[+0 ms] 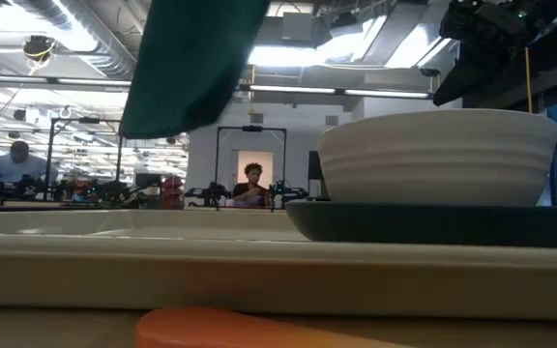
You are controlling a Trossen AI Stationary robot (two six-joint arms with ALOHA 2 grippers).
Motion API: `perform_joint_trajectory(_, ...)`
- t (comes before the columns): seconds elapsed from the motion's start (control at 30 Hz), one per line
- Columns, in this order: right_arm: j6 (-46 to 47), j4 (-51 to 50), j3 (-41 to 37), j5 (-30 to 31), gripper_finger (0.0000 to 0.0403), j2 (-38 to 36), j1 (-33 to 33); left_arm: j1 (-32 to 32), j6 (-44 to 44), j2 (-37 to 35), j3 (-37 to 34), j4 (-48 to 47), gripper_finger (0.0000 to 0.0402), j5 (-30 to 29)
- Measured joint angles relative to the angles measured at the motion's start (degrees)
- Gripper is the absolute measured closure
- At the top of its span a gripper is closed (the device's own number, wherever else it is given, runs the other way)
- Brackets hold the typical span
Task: Set up tray
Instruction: Put the green napkin on the light brown serving tray
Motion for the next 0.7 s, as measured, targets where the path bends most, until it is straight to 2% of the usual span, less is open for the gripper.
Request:
perform_joint_trajectory(0.2,-0.07,0.00,0.00,0.00,0.0313,0.00,0.00,-3.36,-3.42,10.65,7.84,0.01,0.0387,-10.13)
perform_joint_trajectory(0.33,-0.24,0.00,0.00,0.00,0.0313,0.00,0.00,-4.34,-5.62,15.01,10.84,0.03,0.0387,-15.44)
perform_joint_trajectory(0.53,-0.02,0.02,0.00,0.00,0.0313,-0.01,0.00,-6.04,-13.10,16.79,11.12,-2.58,0.0388,-24.40)
perform_joint_trajectory(0.7,-0.02,0.02,0.00,0.00,0.0313,0.00,0.00,-6.78,-18.22,16.79,11.05,-6.09,0.0388,-26.74)
